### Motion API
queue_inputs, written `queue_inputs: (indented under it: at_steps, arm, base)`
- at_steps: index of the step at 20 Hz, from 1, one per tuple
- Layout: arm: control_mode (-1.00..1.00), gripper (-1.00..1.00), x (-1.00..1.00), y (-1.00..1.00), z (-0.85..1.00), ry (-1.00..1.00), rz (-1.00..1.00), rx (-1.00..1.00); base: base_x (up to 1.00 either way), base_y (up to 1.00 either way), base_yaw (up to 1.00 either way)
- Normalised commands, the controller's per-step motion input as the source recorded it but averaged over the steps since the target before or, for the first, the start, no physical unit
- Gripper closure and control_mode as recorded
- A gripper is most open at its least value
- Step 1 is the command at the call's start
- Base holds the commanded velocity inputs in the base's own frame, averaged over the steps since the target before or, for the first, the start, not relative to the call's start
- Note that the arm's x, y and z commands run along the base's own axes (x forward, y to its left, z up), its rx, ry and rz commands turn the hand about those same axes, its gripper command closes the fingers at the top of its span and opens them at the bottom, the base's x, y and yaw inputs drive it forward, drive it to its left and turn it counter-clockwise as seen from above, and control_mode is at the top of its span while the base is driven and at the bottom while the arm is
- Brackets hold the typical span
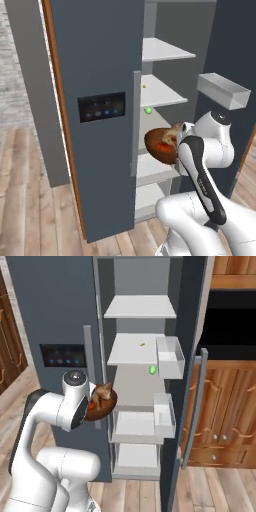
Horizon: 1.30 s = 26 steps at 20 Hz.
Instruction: Pick the chicken drumstick and tomato from their plates and place them in the bowl. Then put the bowl in the fridge.
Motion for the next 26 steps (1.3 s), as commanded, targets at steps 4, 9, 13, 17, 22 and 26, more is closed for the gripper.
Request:
queue_inputs:
  at_steps: [4,9,13,17,22,26]
  arm:
    - [1.00,1.00,0.00,0.00,0.00,0.00,0.00,0.00]
    - [1.00,1.00,0.00,0.00,0.00,0.00,0.00,0.00]
    - [1.00,1.00,0.00,0.00,0.00,0.00,0.00,0.00]
    - [1.00,1.00,0.00,0.00,0.00,0.00,0.00,0.00]
    - [1.00,1.00,0.00,0.00,0.00,0.00,0.00,0.00]
    - [1.00,1.00,0.00,0.00,0.00,0.00,0.00,0.00]
  base:
    - [0.39,-0.07,-0.01]
    - [0.51,-0.06,-0.04]
    - [0.37,-0.13,-0.07]
    - [0.13,-0.24,-0.16]
    - [0.22,-0.26,-0.18]
    - [0.29,-0.16,-0.14]
